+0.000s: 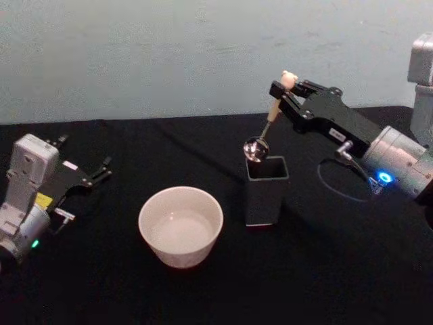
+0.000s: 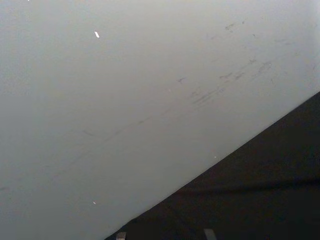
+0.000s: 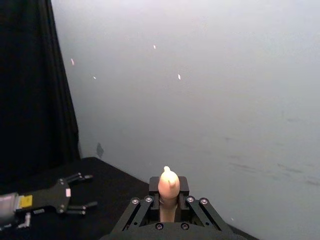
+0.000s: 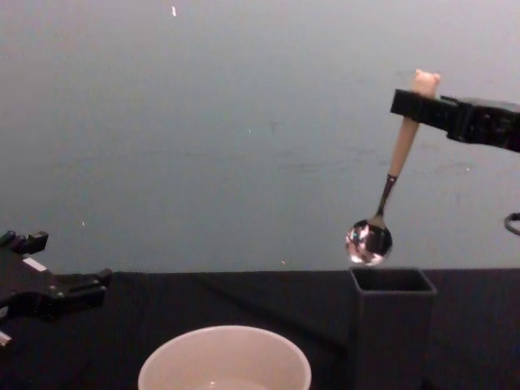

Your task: Pick up the stirring spoon with one hand, stir inside the cup, then place it back in its original position.

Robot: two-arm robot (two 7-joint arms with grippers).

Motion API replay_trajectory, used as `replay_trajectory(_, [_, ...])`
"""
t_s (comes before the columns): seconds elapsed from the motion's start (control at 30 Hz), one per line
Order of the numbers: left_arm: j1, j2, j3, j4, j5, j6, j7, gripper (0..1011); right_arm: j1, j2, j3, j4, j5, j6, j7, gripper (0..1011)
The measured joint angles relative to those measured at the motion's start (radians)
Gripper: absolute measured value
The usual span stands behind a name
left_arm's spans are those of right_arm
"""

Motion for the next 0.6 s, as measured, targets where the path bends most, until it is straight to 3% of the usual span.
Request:
replay_trajectory(0.17, [0.000,0.000,0.000,0.000,0.000,0.000,0.000,1001,0.008,-0.003,-0.015,-0.008,0.010,0.002,0.004,210])
replay_trajectory(0.6, [0.000,0.000,0.000,0.000,0.000,0.000,0.000,1001,0.031,-0.009,-0.097,-0.003,0.020,0.005,0.051,210])
